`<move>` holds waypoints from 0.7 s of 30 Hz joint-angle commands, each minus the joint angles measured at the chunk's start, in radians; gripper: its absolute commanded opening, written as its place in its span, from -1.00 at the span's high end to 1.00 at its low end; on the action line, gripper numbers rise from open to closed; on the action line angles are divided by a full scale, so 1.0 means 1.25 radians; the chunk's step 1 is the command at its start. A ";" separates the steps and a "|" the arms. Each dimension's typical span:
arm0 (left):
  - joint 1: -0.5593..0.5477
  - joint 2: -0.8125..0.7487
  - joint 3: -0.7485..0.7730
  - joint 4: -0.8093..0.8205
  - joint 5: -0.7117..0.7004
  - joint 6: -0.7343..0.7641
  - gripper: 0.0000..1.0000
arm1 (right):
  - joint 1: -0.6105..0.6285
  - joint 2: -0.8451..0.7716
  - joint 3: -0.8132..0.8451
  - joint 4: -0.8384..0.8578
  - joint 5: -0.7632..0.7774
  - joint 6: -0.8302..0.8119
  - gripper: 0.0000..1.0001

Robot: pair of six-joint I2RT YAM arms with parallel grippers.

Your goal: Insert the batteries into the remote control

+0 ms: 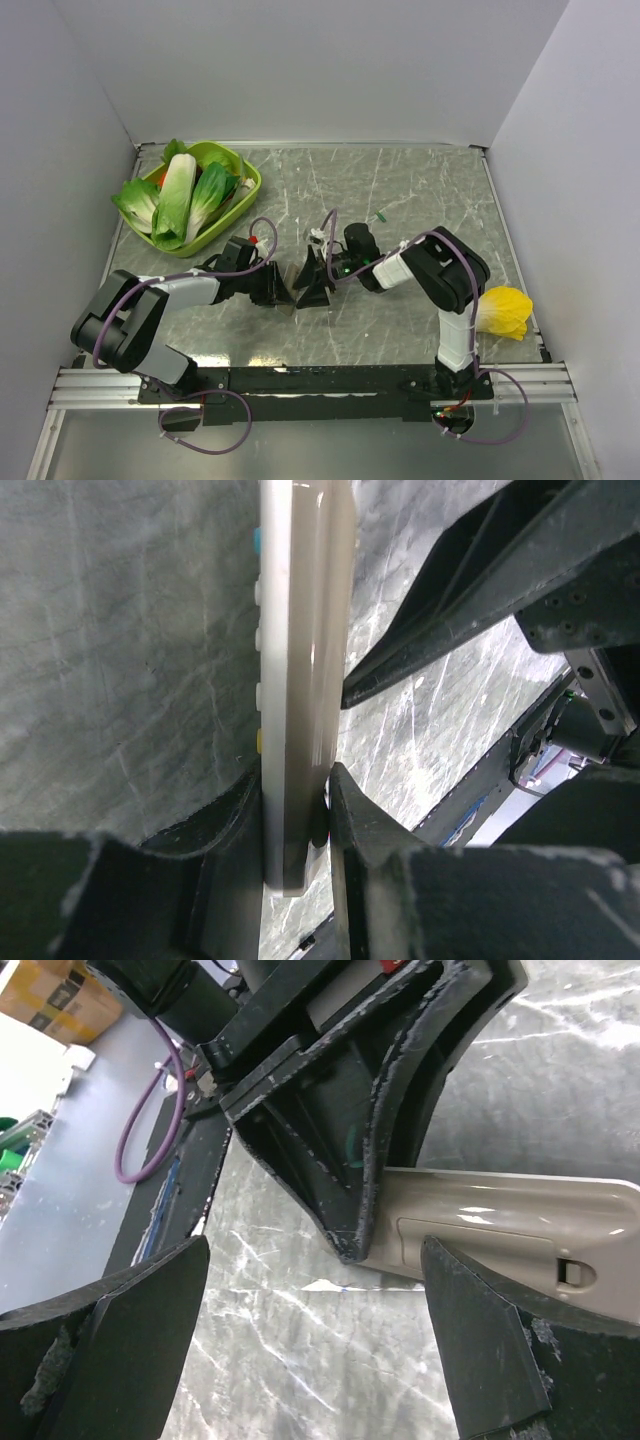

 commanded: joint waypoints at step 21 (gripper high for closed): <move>0.003 -0.298 -0.111 0.232 -0.141 -0.029 0.97 | 0.121 -0.286 0.251 -0.768 0.760 0.359 -0.99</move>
